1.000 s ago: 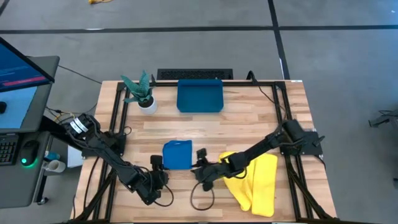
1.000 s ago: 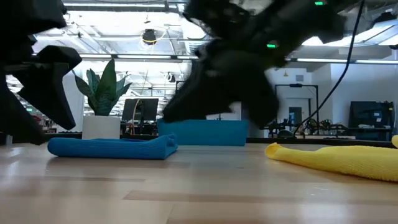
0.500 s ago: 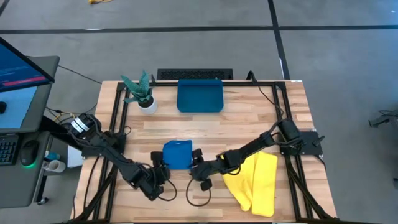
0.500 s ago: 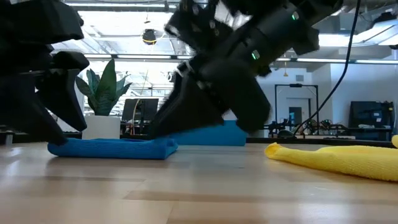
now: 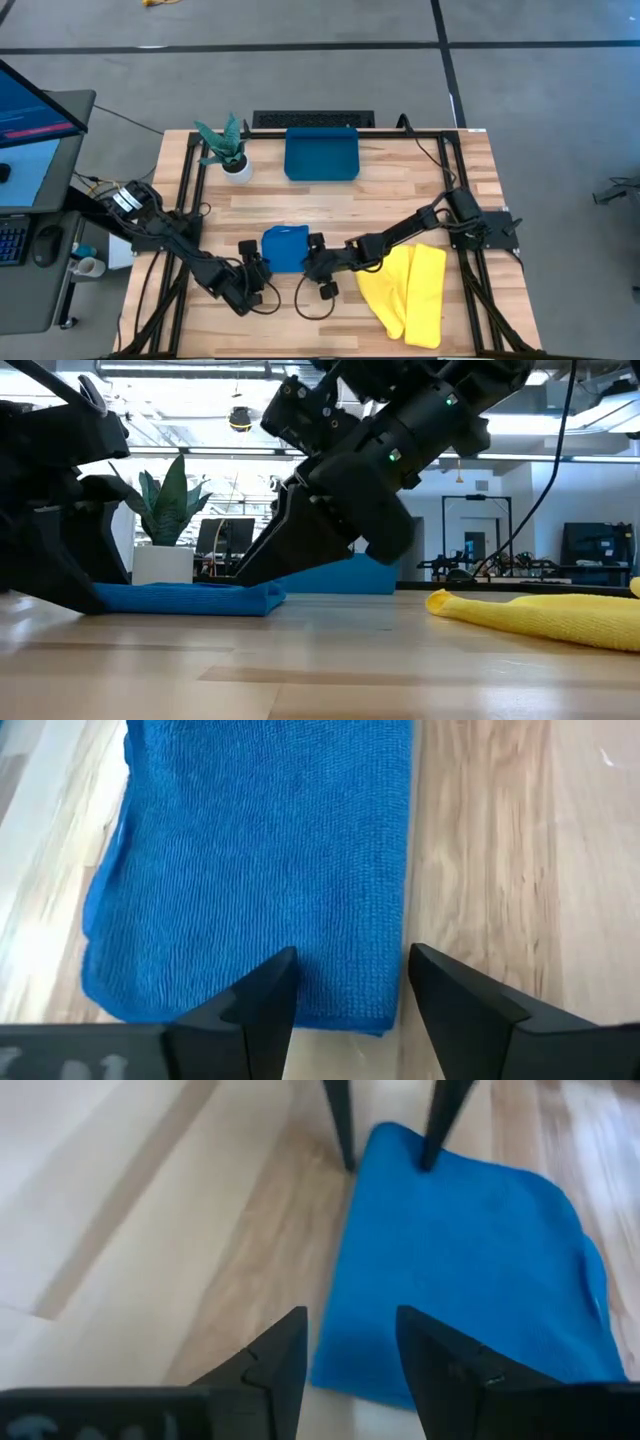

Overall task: Roll microfiber towels into tight, uniform cylinder then place into a basket
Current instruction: Roll the blue microfiber towel

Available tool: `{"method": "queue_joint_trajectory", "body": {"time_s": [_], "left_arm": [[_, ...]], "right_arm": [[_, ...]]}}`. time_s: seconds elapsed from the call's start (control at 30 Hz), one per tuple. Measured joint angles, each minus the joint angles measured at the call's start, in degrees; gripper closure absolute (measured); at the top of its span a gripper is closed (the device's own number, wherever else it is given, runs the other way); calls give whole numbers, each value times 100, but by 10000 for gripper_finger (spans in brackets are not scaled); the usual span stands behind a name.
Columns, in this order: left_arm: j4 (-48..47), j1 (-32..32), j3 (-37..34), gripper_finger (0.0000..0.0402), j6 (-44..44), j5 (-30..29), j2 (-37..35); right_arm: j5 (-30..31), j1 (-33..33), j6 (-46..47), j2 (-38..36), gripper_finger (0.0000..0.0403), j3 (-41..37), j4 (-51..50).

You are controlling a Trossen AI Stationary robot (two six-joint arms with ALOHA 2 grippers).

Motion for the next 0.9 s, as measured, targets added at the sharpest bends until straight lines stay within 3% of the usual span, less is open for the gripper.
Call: {"method": "queue_joint_trajectory", "body": {"time_s": [0.27, 0.9], "left_arm": [[150, 46, -67, 212, -245, 61, 7], [705, 533, -78, 212, -769, 577, 26]], "right_arm": [[-311, -116, 217, 0, 227, -48, -145], [-340, -222, 907, 0, 227, -45, -680]]}}
